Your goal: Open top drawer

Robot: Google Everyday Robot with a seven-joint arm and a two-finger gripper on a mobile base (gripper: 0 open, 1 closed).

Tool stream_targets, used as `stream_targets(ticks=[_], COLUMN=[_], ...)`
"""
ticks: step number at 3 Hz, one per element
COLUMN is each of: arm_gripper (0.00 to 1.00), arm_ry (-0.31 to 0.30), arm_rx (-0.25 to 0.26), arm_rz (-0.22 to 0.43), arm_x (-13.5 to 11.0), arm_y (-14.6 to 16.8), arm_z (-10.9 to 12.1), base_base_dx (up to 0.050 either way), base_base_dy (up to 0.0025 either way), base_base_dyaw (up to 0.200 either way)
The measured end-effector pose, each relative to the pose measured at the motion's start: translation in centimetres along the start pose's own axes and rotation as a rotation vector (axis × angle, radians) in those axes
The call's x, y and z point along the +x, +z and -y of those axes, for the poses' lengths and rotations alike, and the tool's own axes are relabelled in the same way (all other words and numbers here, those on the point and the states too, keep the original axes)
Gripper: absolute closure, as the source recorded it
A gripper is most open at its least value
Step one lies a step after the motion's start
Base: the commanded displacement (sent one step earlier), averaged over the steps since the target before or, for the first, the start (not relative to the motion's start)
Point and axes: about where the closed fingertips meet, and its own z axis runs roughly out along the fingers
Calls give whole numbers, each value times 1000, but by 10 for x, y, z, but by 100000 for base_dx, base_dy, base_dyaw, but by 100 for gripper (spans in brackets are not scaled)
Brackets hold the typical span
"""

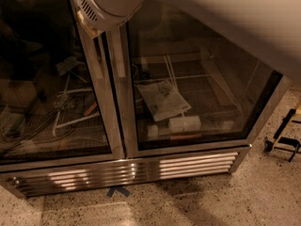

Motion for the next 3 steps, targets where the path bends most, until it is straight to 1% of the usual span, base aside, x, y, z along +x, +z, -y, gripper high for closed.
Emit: stream_targets(ticks=[1, 2, 3], arm_gripper=[100, 100, 100], arm_ry=[4, 13, 33], arm_rx=[27, 43, 65], arm_rz=[57, 94, 112], arm_x=[-5, -7, -3], arm_y=[9, 14, 19], arm_z=[-1, 1, 11], base_base_dx=[0, 0, 0], base_base_dy=[0, 0, 0], base_base_dyaw=[0, 0, 0])
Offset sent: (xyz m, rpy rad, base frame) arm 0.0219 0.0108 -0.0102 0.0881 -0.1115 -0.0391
